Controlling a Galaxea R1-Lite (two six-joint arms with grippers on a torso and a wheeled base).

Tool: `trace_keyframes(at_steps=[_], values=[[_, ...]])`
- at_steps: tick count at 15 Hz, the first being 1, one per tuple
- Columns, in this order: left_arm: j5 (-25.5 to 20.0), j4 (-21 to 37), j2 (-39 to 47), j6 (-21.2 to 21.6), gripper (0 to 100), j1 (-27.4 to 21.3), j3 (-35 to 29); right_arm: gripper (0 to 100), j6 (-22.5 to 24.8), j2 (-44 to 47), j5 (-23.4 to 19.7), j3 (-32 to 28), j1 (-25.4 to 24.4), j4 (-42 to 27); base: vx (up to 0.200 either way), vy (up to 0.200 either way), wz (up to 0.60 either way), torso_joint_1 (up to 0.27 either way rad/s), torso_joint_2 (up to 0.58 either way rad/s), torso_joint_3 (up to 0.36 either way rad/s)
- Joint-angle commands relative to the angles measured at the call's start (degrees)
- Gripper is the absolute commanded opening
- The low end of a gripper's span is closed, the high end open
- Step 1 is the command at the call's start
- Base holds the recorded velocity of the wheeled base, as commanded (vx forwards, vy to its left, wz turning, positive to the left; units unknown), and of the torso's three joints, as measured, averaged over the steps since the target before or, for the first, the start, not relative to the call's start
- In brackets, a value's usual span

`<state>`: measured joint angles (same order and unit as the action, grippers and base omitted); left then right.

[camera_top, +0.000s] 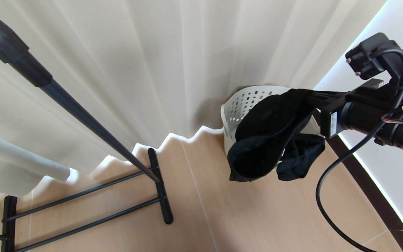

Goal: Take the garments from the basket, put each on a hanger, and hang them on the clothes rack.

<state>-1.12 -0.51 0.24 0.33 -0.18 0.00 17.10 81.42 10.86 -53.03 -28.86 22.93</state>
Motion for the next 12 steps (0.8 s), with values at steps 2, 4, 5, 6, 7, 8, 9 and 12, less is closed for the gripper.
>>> trace_keyframes(at_steps=[2, 4, 5, 6, 7, 8, 9, 12], values=[[-0.02, -0.02, 0.02, 0.02, 100, 0.01, 0.0, 0, 0.04, -1.62, -0.05, -0.06, -0.06, 0.18, 0.0, 0.0, 0.0, 0.005, 0.0, 0.112], [-0.02, -0.02, 0.02, 0.02, 100, 0.01, 0.0, 0, 0.04, -1.53, -0.4, -0.41, -0.06, 0.45, 0.0, 0.0, 0.0, 0.002, 0.0, 0.178], [-0.02, -0.02, 0.02, 0.02, 100, 0.01, 0.0, 0, -0.14, -1.44, -0.49, -0.58, -0.06, 0.62, 0.0, 0.0, 0.0, -0.002, 0.0, 0.198], [-0.02, -0.02, 0.02, 0.02, 100, 0.01, 0.0, 0, -0.49, -1.44, -0.4, -0.76, -0.06, 0.62, 0.0, 0.0, 0.0, 0.002, 0.0, 0.193], [-0.02, -0.02, 0.02, 0.02, 100, 0.01, 0.0, 0, -0.76, -1.35, -0.4, -1.11, -0.06, 0.62, 0.0, 0.0, 0.0, 0.002, 0.0, 0.207], [-0.02, -0.02, 0.02, 0.02, 100, 0.01, 0.0, 0, -1.37, -1.26, -0.4, -1.46, 0.03, 0.62, 0.0, 0.0, 0.0, -0.007, 0.01, 0.203], [-0.02, -0.02, 0.02, 0.02, 100, 0.01, 0.0, 0, -1.55, -1.26, -0.4, -1.73, 0.11, 0.62, 0.0, 0.0, 0.0, -0.007, 0.0, 0.203], [-0.02, -0.02, 0.02, 0.02, 100, 0.01, 0.0, 0, -1.63, -1.26, -2.42, -1.99, 0.29, 0.45, 0.0, 0.0, 0.0, 0.006, 0.0, 0.201]])
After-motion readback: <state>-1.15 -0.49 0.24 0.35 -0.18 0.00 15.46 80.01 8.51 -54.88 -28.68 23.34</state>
